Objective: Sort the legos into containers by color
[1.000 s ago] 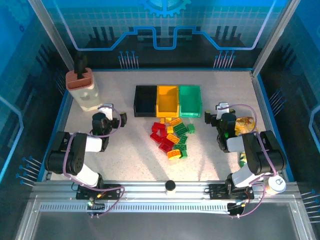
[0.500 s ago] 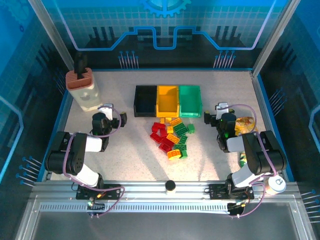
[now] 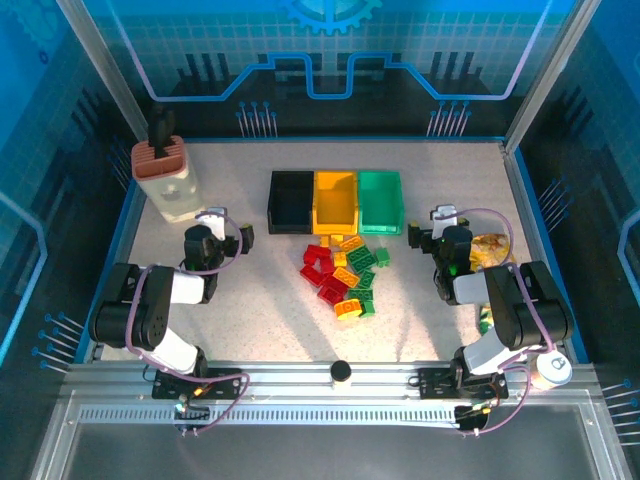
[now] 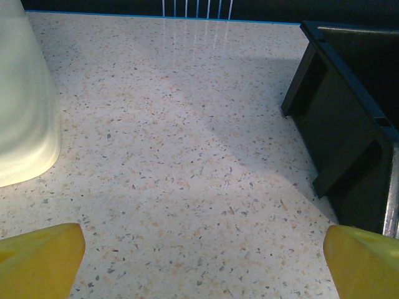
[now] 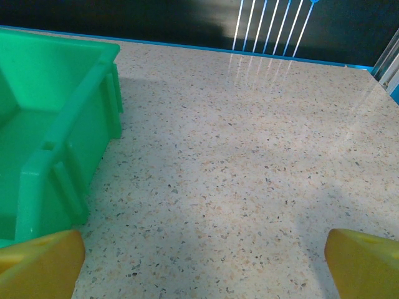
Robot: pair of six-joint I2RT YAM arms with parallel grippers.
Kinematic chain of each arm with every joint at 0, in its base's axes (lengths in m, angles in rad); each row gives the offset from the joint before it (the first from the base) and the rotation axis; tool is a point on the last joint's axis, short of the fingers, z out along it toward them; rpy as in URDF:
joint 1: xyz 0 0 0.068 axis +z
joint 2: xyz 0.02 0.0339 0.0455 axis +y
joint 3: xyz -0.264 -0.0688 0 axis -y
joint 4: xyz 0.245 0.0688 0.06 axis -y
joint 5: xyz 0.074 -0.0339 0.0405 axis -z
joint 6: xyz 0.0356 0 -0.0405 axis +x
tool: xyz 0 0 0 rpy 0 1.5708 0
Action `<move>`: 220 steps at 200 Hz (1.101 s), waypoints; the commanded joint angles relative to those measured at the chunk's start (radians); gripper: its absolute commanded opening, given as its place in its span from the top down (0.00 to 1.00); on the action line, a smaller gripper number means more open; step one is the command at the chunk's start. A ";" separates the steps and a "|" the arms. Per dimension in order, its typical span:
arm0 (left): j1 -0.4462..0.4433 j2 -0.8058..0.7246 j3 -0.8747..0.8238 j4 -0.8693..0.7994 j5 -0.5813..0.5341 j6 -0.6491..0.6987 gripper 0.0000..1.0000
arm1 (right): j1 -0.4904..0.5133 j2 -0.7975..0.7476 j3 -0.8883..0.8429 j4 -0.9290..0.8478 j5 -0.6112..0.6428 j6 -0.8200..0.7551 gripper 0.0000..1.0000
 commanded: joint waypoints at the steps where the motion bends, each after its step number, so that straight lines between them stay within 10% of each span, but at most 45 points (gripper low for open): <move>1: 0.009 -0.013 0.014 0.025 0.018 0.003 0.01 | -0.002 -0.008 0.009 0.004 -0.010 0.004 0.00; 46: -0.013 -0.039 0.032 -0.014 -0.141 -0.014 0.01 | 0.005 -0.049 0.004 0.001 -0.011 -0.013 0.00; 69: -0.123 -0.252 0.236 -0.508 -0.384 -0.006 0.01 | 0.107 -0.347 0.128 -0.427 0.022 -0.047 0.00; 93: -0.123 -0.310 0.520 -1.078 -0.443 -0.331 0.01 | 0.093 -0.498 0.327 -1.075 0.156 0.421 0.00; 115: -0.051 -0.285 0.660 -1.323 -0.026 -0.420 0.05 | -0.013 -0.516 0.370 -1.186 -0.167 0.523 0.00; 151: -0.360 -0.308 0.736 -1.522 -0.198 -0.420 0.06 | 0.113 -0.448 0.504 -1.464 -0.229 0.439 0.00; 220: -0.636 -0.389 0.437 -1.392 -0.064 -0.648 0.21 | 0.340 -0.451 0.440 -1.569 -0.172 0.491 0.15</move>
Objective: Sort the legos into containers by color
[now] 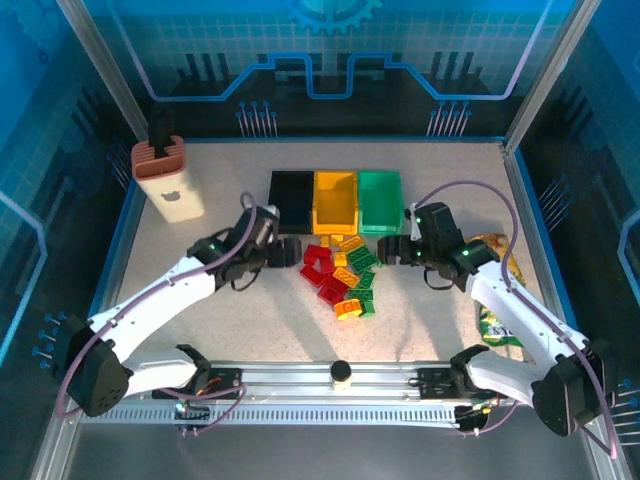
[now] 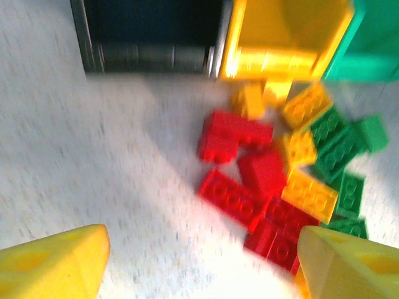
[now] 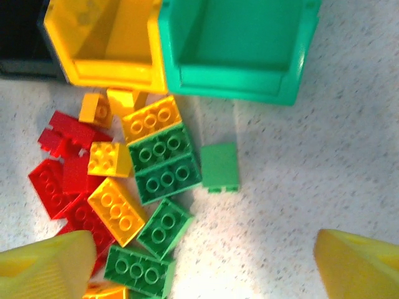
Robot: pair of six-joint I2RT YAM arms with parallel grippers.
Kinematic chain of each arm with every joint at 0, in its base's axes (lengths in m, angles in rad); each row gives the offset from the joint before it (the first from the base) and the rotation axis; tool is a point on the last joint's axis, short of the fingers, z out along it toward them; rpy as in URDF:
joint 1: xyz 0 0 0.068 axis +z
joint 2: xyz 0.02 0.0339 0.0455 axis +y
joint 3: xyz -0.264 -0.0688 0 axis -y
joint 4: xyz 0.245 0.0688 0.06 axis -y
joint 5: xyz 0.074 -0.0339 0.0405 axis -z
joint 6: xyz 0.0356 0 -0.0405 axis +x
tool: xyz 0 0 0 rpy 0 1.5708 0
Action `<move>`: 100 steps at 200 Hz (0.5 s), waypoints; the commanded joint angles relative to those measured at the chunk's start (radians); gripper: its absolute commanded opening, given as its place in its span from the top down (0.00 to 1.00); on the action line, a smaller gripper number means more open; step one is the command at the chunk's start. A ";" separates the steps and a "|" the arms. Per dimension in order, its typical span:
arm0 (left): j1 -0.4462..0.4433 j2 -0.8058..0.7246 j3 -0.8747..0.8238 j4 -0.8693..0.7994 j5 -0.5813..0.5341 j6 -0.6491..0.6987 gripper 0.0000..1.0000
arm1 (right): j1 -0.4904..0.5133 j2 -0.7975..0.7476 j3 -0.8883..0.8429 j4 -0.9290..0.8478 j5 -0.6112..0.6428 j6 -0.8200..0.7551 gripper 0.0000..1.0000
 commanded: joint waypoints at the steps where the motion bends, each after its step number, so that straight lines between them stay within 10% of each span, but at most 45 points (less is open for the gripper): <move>1: -0.039 -0.031 -0.082 0.017 0.061 -0.108 0.21 | 0.014 0.007 -0.049 -0.074 -0.009 0.054 0.16; 100: -0.054 -0.047 -0.165 0.107 0.093 -0.124 0.28 | 0.029 0.313 0.015 0.053 -0.023 0.010 0.33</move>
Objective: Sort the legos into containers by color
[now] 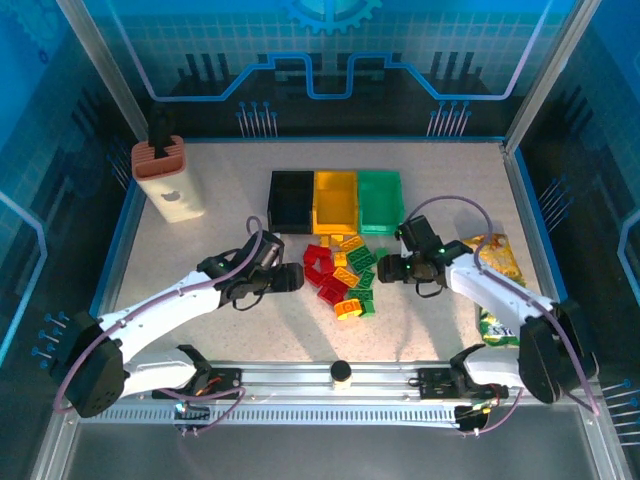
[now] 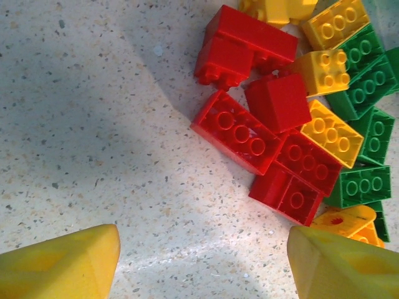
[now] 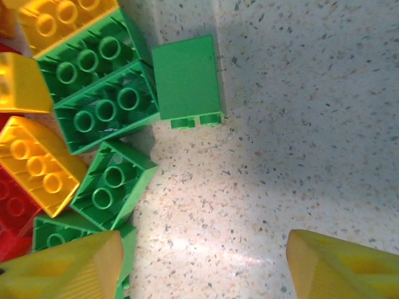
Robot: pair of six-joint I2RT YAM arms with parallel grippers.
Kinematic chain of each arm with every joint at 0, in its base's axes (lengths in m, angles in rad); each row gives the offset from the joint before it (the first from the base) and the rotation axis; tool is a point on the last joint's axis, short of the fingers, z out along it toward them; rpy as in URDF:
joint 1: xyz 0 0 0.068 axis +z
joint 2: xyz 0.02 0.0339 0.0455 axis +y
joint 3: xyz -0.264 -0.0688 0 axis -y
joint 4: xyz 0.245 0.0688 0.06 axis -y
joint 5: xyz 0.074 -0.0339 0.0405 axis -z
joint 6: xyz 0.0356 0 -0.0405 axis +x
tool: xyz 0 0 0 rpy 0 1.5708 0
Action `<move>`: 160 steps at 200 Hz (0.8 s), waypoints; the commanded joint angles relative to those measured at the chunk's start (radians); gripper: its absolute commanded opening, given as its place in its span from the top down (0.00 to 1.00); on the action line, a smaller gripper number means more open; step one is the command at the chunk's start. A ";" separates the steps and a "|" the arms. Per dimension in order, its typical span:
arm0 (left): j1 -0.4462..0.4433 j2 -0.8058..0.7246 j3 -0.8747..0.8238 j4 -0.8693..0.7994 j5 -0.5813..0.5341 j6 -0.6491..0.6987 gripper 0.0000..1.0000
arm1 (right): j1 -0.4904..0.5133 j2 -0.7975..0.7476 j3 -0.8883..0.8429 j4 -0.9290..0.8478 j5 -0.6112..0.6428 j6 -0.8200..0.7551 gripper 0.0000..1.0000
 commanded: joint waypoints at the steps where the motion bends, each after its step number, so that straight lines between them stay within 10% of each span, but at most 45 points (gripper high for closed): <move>1: -0.005 -0.036 -0.023 0.028 0.022 -0.028 0.28 | 0.013 0.100 0.087 0.024 -0.005 -0.024 0.33; 160: -0.003 -0.038 0.035 0.014 -0.022 0.035 0.29 | 0.007 0.406 0.324 -0.021 0.067 -0.045 0.43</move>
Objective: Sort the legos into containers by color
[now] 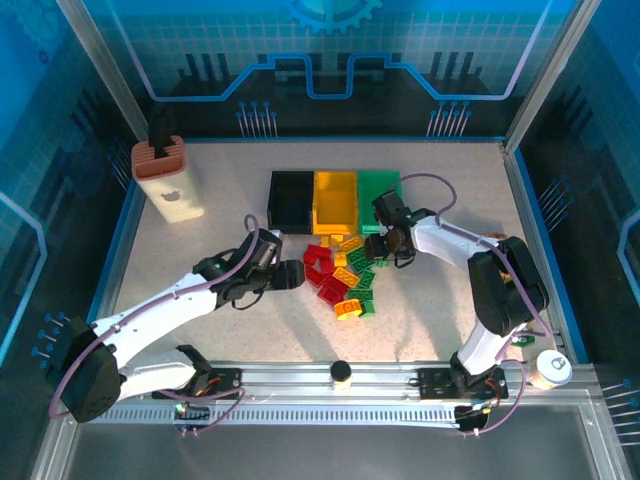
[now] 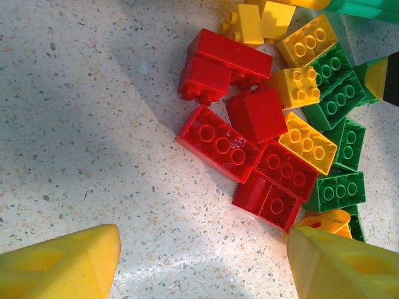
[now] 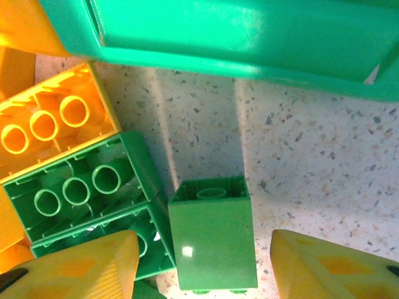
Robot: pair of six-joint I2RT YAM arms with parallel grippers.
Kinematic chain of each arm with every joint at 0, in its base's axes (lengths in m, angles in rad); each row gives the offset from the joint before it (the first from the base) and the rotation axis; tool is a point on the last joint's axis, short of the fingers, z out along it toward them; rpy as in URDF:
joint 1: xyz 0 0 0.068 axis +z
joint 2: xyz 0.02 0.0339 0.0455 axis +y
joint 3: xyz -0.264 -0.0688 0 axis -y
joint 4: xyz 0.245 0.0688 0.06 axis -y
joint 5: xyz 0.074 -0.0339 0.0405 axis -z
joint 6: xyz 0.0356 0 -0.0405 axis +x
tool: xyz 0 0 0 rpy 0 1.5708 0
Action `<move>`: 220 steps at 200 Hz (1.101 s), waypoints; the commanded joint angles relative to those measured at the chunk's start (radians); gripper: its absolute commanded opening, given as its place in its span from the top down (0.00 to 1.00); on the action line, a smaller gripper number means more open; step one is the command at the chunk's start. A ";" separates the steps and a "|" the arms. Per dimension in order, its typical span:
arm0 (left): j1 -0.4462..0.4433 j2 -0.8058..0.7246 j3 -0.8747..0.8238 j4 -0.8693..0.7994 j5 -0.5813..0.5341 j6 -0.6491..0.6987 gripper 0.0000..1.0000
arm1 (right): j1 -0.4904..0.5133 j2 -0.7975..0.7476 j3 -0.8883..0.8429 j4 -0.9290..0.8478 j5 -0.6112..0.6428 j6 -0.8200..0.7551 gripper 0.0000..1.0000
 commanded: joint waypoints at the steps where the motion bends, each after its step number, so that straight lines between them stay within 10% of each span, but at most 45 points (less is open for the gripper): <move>1: -0.002 -0.010 0.032 -0.006 -0.021 0.028 0.29 | 0.003 0.024 0.032 -0.025 0.014 -0.004 0.44; 220: -0.003 -0.045 0.001 0.021 -0.031 0.017 0.30 | 0.006 0.049 -0.016 -0.014 0.087 0.029 0.58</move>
